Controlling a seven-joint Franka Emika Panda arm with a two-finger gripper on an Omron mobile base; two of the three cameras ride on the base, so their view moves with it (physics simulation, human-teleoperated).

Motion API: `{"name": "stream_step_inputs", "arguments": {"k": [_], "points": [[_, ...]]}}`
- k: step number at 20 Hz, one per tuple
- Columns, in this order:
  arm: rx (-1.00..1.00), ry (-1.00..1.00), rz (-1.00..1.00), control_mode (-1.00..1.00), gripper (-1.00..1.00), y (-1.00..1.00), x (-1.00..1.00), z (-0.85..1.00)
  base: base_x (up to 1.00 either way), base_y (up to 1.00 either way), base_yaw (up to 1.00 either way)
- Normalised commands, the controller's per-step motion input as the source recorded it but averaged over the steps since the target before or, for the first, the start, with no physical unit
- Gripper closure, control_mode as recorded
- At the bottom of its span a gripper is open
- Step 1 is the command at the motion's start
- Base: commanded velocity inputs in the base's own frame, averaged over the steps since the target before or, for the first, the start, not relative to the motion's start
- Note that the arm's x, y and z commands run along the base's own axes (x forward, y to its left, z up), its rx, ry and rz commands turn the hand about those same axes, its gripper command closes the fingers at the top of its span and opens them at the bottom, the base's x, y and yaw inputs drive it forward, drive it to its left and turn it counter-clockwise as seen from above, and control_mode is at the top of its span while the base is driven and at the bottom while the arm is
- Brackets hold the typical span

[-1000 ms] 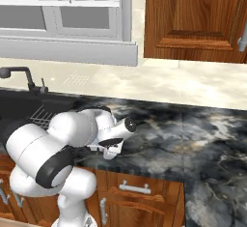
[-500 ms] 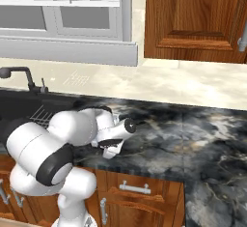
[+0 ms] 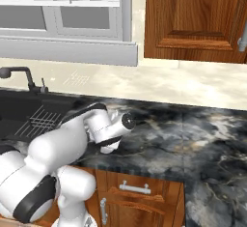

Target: The ice cube tray has been filled with water. Take the tray and place it in the freezer to make ice. Close the freezer door after placing the tray.

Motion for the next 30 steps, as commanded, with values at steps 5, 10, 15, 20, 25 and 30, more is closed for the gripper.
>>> {"name": "stream_step_inputs", "arguments": {"k": [5,10,15,20,25,30], "points": [[0.00,0.00,0.00,-1.00,1.00,0.00,-0.08,0.94,0.00,0.00,0.00],[0.00,0.00,0.00,-1.00,1.00,0.00,-0.08,0.83,0.00,0.00,0.00],[0.01,0.00,0.01,-1.00,1.00,0.00,-0.15,0.83,0.00,0.00,0.00],[0.07,0.00,0.06,-1.00,1.00,0.00,-0.21,0.78,0.00,0.00,0.00],[0.09,-0.07,0.21,-1.00,1.00,-0.03,-0.34,0.70,0.00,0.00,0.00],[0.07,-0.20,0.34,-1.00,1.00,-0.08,-0.56,0.46,0.00,0.00,0.00]]}}
